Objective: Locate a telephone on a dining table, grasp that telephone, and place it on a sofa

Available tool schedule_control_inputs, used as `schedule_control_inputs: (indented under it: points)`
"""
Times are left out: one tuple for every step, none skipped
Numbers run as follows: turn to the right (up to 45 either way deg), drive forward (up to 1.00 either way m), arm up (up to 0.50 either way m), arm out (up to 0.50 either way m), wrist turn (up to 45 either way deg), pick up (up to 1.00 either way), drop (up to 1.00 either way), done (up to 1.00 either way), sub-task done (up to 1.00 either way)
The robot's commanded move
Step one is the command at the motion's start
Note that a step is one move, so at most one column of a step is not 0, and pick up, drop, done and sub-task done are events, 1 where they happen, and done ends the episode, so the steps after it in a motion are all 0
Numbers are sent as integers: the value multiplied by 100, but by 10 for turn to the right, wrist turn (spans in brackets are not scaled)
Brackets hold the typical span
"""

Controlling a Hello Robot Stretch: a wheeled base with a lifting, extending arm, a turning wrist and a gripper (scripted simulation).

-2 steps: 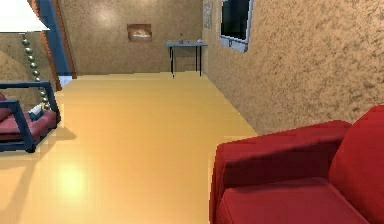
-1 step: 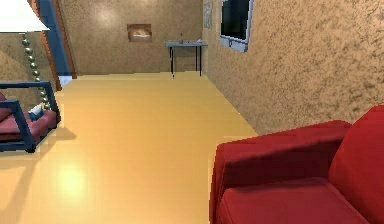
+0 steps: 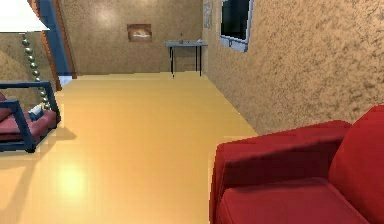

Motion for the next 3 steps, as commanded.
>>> schedule_control_inputs:
  points:
    - [0, 0, -32, 0, 0, 0, 0, 0, 0]
    - [0, 0, 0, 0, 0, 0, 100, 0, 0]
    - [0, 0, 10, 0, 0, 0, 0, 0, 0]
